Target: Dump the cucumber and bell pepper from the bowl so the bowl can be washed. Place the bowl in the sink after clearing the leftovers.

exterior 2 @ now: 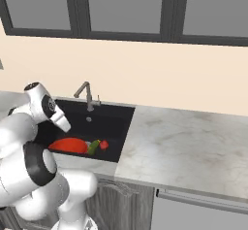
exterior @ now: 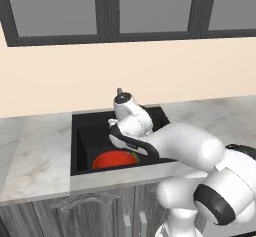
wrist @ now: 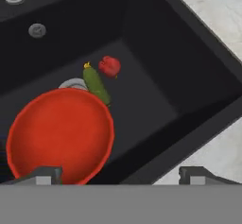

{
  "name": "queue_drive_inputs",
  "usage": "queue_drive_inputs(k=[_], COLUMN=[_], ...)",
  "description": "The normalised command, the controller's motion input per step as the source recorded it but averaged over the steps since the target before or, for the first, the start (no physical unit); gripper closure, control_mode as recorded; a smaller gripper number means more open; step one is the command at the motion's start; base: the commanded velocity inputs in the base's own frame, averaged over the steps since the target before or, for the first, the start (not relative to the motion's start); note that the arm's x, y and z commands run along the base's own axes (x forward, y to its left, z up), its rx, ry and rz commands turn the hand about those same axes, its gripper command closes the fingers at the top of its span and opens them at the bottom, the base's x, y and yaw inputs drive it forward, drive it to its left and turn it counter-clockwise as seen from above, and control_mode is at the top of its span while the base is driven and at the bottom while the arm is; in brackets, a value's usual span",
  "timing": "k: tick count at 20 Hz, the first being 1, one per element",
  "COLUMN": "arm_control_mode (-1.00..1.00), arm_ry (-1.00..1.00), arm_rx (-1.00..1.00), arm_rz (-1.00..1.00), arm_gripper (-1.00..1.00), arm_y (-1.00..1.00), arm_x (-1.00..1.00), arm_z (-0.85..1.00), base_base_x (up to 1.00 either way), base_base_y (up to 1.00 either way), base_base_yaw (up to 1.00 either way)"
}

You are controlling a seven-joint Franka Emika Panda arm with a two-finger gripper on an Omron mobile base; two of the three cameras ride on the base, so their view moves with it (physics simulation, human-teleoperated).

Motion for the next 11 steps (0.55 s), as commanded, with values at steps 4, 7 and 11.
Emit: queue_drive_inputs(k=[4,7,11], arm_control_mode=[-1.00,-1.00,-1.00], arm_ry=[-0.34,-0.46,-0.57], arm_rx=[0.00,0.00,0.00], arm_rz=[-0.04,-0.01,-0.01], arm_gripper=[-1.00,-1.00,-1.00], arm_y=[0.00,-0.02,-0.18], arm_x=[-1.00,-1.00,-1.00], arm_z=[1.00,1.00,0.80], base_base_x=[0.00,0.00,0.00], base_base_y=[0.00,0.00,0.00], base_base_yaw=[0.00,0.00,0.00])
